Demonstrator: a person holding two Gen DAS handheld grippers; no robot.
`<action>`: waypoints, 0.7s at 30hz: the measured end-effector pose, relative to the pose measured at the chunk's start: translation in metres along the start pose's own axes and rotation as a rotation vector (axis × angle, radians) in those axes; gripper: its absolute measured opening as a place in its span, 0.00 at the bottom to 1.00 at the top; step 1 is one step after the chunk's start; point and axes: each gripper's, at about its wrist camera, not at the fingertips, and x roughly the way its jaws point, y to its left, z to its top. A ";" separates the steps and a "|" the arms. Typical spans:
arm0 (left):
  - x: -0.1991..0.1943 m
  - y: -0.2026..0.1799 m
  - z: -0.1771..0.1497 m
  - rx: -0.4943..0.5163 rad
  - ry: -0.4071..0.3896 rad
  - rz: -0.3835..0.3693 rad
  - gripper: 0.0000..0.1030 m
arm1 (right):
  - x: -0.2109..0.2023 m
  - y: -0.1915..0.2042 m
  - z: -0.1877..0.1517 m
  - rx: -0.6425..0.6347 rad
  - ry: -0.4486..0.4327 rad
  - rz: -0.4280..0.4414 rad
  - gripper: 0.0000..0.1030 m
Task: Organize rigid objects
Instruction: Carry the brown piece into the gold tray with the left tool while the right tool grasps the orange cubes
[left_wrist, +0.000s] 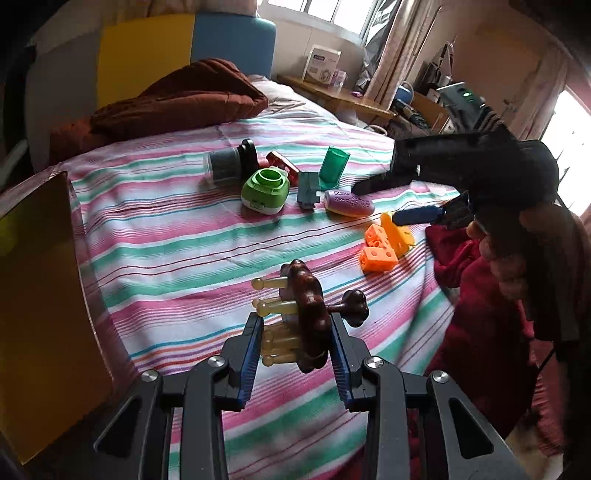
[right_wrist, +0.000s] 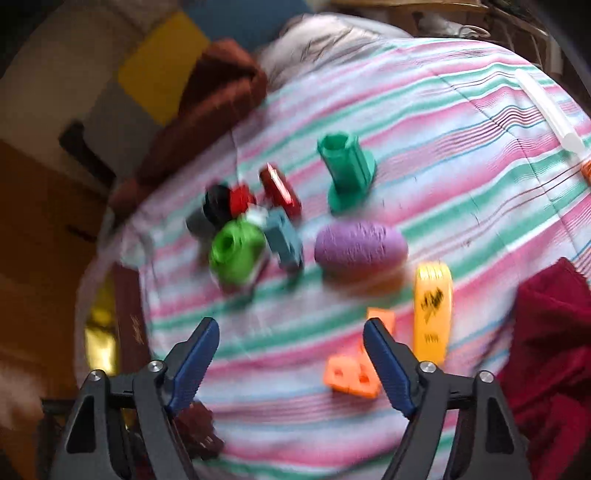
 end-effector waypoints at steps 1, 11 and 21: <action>-0.003 0.001 -0.001 -0.002 -0.007 -0.005 0.34 | 0.001 0.003 -0.002 -0.023 0.009 -0.051 0.69; -0.039 0.012 -0.005 -0.035 -0.084 -0.034 0.34 | 0.045 -0.005 -0.007 -0.014 0.091 -0.280 0.32; -0.113 0.090 -0.004 -0.226 -0.236 0.042 0.34 | 0.073 0.016 -0.015 -0.155 0.082 -0.357 0.26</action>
